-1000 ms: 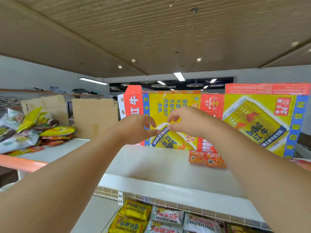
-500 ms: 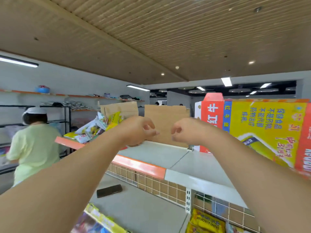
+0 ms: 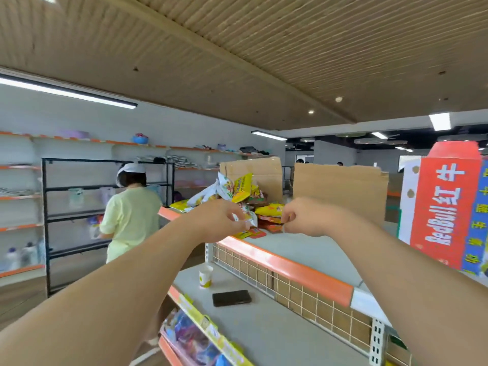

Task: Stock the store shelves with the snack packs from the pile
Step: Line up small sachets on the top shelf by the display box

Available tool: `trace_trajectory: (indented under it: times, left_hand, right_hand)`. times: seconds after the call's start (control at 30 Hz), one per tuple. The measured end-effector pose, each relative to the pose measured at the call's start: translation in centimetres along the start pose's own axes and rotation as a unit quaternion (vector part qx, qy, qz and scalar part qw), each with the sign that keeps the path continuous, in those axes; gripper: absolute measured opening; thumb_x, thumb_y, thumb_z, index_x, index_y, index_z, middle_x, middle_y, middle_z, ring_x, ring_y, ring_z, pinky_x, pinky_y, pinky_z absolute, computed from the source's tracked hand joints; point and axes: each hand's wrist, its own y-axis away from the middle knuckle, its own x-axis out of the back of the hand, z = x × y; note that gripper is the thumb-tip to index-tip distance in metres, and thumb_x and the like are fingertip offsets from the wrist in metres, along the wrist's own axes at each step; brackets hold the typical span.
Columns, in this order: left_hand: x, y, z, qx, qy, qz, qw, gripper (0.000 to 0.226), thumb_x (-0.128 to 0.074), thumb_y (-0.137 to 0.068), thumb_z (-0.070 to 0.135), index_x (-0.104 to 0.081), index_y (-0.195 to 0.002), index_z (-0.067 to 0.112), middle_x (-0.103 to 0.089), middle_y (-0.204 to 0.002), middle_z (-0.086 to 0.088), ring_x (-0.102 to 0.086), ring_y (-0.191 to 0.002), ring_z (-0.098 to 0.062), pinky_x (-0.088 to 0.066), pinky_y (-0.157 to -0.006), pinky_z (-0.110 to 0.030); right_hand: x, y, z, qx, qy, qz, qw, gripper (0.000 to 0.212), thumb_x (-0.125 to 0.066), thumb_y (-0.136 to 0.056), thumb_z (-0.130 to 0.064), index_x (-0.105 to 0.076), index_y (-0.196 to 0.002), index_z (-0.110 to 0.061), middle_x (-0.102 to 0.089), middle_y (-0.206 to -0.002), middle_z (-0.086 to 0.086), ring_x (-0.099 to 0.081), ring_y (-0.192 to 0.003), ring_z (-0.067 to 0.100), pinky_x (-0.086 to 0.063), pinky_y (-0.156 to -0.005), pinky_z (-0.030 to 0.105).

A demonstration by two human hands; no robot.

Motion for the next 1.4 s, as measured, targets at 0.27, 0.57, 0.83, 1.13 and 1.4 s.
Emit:
trace_trajectory:
  times: [0.27,0.57,0.83,1.13,1.4]
  left_hand:
    - [-2.7,-5.2,-0.8,0.001,-0.019,-0.022,1.0,0.037,-0.061,-0.092,0.056,-0.066,-0.123,0.036,-0.065,-0.118,0.012,-0.059,-0.107,-0.012,-0.048,-0.094,-0.031]
    - [-9.3,-13.6,0.4,-0.044,-0.101,-0.033,0.993,0.033,-0.06,-0.091,0.052,-0.067,-0.12,0.036,-0.065,-0.119,0.009,-0.058,-0.109,-0.016,-0.037,-0.077,-0.027]
    - [-13.4,-18.0,0.3,-0.031,-0.22,-0.122,0.967,0.041,-0.04,-0.101,0.049,-0.063,-0.119,0.021,-0.062,-0.121,-0.005,-0.056,-0.115,-0.027,-0.035,-0.083,-0.036]
    - [-14.9,-18.4,0.3,-0.033,-0.304,-0.142,0.942,0.072,-0.018,-0.101,0.067,-0.061,-0.128,0.016,-0.06,-0.131,-0.013,-0.053,-0.123,-0.032,-0.034,-0.106,-0.047]
    - [-13.6,-17.7,1.4,-0.069,-0.343,-0.167,0.922,0.057,-0.021,-0.108,0.05,-0.058,-0.132,0.014,-0.057,-0.133,-0.013,-0.05,-0.126,-0.033,-0.036,-0.108,-0.049]
  right_hand:
    - [-3.1,-5.9,3.7,-0.014,0.026,-0.043,0.999,0.024,-0.061,-0.094,-0.042,-0.07,-0.111,-0.027,-0.067,-0.111,-0.001,-0.064,-0.098,0.021,-0.051,-0.078,0.031]
    - [-5.3,-12.4,10.2,-0.034,0.048,-0.101,0.993,0.028,-0.064,-0.091,-0.045,-0.07,-0.113,-0.029,-0.065,-0.114,-0.004,-0.062,-0.104,0.019,-0.052,-0.089,0.033]
    - [-7.7,-17.0,10.0,-0.036,0.151,-0.245,0.957,0.055,-0.048,-0.102,-0.042,-0.035,-0.155,-0.034,-0.033,-0.161,-0.006,-0.04,-0.14,0.02,-0.038,-0.08,0.021]
    - [-13.6,-20.7,10.2,0.001,0.164,-0.185,0.969,0.049,-0.037,-0.104,-0.038,-0.039,-0.151,-0.026,-0.021,-0.159,0.005,-0.041,-0.134,0.029,-0.038,-0.111,0.04]
    - [-15.3,-21.0,11.6,0.016,0.113,-0.115,0.987,0.045,-0.043,-0.104,-0.045,-0.054,-0.132,-0.011,-0.043,-0.143,0.0,-0.049,-0.126,0.022,-0.043,-0.104,0.04]
